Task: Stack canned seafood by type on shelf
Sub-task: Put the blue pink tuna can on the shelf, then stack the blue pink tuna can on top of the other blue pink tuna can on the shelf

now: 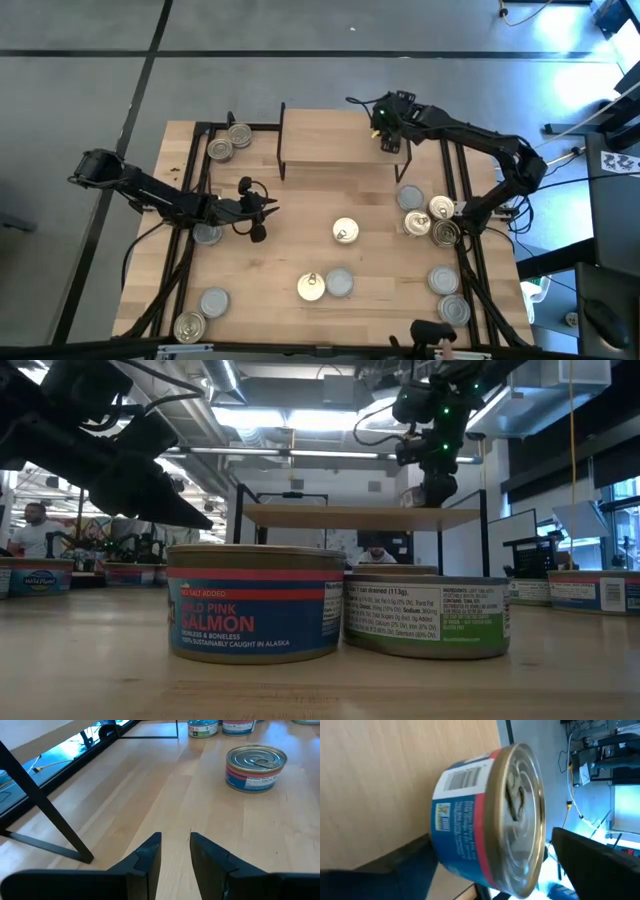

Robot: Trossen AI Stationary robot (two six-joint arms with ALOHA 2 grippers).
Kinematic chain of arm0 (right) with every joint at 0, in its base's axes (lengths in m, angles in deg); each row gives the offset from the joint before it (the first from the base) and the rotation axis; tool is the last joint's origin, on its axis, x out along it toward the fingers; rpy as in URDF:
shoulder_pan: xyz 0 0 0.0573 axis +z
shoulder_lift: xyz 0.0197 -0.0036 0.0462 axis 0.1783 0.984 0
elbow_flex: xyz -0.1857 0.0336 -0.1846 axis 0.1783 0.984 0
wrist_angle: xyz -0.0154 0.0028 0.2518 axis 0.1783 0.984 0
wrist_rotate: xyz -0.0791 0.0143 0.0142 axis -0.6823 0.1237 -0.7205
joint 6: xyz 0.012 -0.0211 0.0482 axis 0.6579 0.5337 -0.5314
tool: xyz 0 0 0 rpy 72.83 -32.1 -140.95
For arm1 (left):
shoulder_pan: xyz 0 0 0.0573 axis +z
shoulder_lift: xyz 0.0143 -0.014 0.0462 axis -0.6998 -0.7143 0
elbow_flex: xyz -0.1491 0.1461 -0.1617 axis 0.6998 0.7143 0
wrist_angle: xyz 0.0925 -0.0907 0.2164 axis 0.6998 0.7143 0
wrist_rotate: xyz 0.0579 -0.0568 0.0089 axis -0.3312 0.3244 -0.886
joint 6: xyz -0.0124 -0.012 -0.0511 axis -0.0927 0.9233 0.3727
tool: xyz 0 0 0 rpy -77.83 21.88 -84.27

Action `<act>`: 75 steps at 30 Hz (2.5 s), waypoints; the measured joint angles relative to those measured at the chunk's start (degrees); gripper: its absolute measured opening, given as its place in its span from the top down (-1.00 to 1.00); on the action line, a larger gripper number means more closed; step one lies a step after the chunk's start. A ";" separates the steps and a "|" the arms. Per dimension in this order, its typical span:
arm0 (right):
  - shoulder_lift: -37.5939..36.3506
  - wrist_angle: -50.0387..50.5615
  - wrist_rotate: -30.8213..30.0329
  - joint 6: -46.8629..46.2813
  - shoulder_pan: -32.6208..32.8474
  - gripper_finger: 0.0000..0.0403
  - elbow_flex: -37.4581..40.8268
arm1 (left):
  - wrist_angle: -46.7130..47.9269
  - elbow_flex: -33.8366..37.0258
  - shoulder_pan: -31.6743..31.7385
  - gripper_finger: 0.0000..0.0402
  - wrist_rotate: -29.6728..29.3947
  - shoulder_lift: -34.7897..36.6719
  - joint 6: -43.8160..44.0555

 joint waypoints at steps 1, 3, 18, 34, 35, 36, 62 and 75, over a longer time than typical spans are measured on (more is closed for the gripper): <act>-0.55 0.57 0.02 -0.16 0.25 -0.92 0.00 | -0.01 0.00 0.00 0.50 0.02 0.00 0.17; -1.51 1.78 -0.12 -0.42 0.98 -0.95 0.00 | -0.01 0.00 0.00 0.50 0.02 0.00 -0.03; -8.80 7.03 10.61 -14.08 15.39 -0.97 -0.09 | 0.01 -0.02 0.00 0.50 0.04 0.02 0.56; -8.80 -14.22 18.63 -33.17 41.80 -0.97 16.94 | -1.96 -1.32 -0.07 0.50 7.72 -1.51 7.99; -8.80 -15.96 17.31 -33.65 42.73 -0.97 18.51 | -2.08 -2.38 -0.07 0.50 8.31 -2.41 7.99; -8.80 -17.61 16.16 -34.26 43.58 -0.97 20.09 | -2.14 -3.66 -0.07 0.50 8.78 -3.56 7.99; -8.74 -22.02 6.70 -43.61 57.49 -0.97 31.61 | 15.25 -48.68 5.15 0.50 28.23 -42.36 -11.49; -8.74 -23.14 6.75 -43.63 57.70 -0.97 31.61 | 13.24 -48.70 10.08 0.50 37.96 -46.60 -11.02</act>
